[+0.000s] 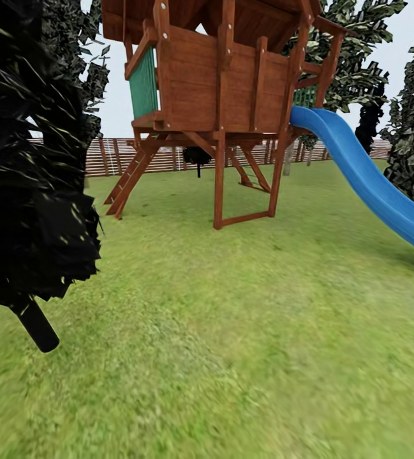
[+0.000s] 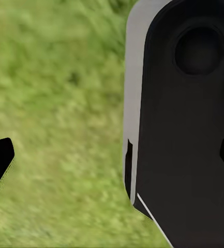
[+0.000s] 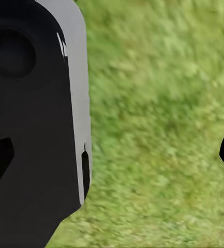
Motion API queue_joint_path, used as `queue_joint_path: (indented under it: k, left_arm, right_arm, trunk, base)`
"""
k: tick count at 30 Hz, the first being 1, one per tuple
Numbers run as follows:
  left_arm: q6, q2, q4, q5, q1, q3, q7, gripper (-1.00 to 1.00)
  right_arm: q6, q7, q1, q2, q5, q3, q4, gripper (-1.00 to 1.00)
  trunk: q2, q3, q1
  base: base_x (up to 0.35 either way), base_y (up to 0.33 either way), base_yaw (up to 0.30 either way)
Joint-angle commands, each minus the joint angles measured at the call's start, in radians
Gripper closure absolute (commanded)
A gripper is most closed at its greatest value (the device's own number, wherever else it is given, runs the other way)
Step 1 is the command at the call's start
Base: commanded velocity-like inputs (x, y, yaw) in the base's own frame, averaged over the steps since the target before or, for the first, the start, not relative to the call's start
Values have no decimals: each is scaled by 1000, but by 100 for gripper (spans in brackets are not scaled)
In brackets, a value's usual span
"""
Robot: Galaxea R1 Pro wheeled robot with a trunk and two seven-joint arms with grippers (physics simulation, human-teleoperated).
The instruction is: Take the three Easter eggs out of the wicker basket on the lawn in the garden, then place them on the lawn next to a single tree (choose any tree) so that all three eggs are next to the same tree and none are left in the basket.
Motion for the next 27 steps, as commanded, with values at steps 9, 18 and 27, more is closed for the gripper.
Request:
queue_joint_path:
  k: [9,18,27]
  left_arm:
    - [1,0,-2,0,1,1,-1,-100]
    - [1,0,-2,0,1,1,-1,-100]
    - [1,0,-2,0,1,1,-1,-100]
  right_arm:
    - [-2,-2,-1,0,-5,0,2,-100]
    - [-1,-2,-1,0,-5,1,1,-100]
    - [0,-2,-1,0,-5,1,1,-100]
  trunk:
    - [0,-1,1]
    - [0,-1,1]
    - [0,-1,1]
  base:
    - [336,0,0]
    - [336,0,0]
    - [336,0,0]
